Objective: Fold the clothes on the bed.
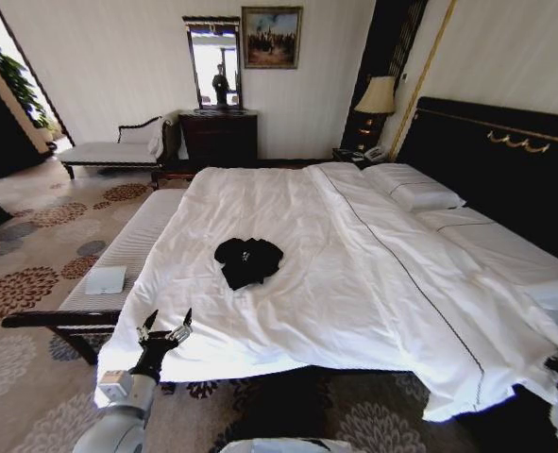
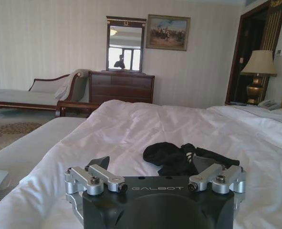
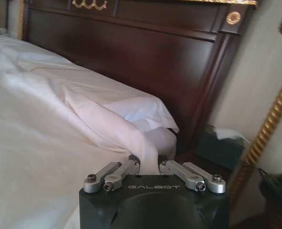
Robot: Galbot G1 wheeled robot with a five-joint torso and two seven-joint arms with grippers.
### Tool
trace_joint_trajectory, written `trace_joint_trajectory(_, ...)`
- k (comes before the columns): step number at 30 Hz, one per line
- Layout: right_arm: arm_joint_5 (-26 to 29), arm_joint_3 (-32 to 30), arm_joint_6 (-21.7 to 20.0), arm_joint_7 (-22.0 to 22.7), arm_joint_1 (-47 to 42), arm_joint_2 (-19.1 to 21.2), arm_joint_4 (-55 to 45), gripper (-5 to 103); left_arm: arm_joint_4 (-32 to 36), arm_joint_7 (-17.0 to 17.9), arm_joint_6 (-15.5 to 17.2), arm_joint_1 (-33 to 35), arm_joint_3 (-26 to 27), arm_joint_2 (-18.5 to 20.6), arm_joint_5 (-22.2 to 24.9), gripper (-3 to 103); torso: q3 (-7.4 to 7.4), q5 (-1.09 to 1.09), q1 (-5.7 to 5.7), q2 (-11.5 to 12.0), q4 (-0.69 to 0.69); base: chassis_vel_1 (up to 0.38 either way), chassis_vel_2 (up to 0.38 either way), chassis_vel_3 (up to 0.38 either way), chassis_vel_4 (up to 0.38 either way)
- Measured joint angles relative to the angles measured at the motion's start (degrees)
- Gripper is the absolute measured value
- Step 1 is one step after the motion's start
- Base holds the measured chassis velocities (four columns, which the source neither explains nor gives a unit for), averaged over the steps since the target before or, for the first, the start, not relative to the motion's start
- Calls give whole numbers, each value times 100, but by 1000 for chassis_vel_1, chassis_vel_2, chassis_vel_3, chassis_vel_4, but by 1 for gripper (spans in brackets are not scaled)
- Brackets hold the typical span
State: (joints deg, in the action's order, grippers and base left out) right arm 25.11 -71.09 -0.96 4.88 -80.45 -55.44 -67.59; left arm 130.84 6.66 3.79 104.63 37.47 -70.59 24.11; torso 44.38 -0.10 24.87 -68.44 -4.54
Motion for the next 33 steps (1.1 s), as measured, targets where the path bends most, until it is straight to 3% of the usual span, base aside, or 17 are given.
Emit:
trace_joint_trajectory(1, 33, -20, 0, 18, -46, -51, -52, 18, 3, 0, 2, -4, -1, 0, 4, 98, 0, -1, -1, 0, -6, -20, -49, -51, -36)
trace_joint_trajectory(4, 80, -39, -3, 29, -94, -125, -154, 30, 4, -14, 2, 3, -1, 1, 8, 98, -1, 2, -1, 0, -3, -18, -32, -52, -18)
trace_joint_trajectory(5, 89, -47, -5, 34, -109, -148, -183, 30, 3, -20, 2, 6, -2, 2, 8, 98, -1, 3, -2, -1, -1, 0, 0, 0, 0)
trace_joint_trajectory(6, 111, -59, -8, 37, -147, -191, -254, 35, -1, -26, 2, 10, -3, 9, 9, 98, -1, 5, -2, -1, 9, 0, 0, 0, 0)
trace_joint_trajectory(9, 137, -74, -9, 38, -195, -216, -338, 46, -3, -27, 2, 1, -23, 24, 9, 98, 0, 5, -1, 0, 13, 0, 0, 0, 0)
trace_joint_trajectory(10, 146, -78, -9, 38, -205, -219, -356, 46, -3, -27, 2, -3, -28, 29, 9, 98, 0, 5, -1, 0, 12, 0, 0, 0, 0)
trace_joint_trajectory(17, 314, -115, 23, 55, -442, -431, -997, 78, -1, -23, 2, -17, -63, 62, 3, 98, 0, 6, -1, 0, 14, 0, 0, 0, 0)
trace_joint_trajectory(19, 320, -111, 27, 56, -488, -490, -1108, 78, -1, -23, 2, -16, -66, 65, 1, 98, -1, 5, -1, 0, 14, 0, 0, 0, 0)
trace_joint_trajectory(22, 326, -60, 44, 31, -704, -765, -1604, 94, 0, -23, 2, -19, -82, 74, -6, 98, 0, 7, 0, 0, 12, 0, 0, 0, 0)
trace_joint_trajectory(28, 247, 140, -34, -35, -1098, -1321, -2701, 100, 10, -17, -1, -21, -107, 63, -33, 98, 0, 4, 0, 0, 14, 0, 0, 0, 0)
trace_joint_trajectory(33, -220, 421, -103, -35, -1313, -1901, -3645, 100, 36, -26, -20, 31, -75, 62, -39, 98, 0, 3, 0, 0, 15, 0, 0, 0, 0)
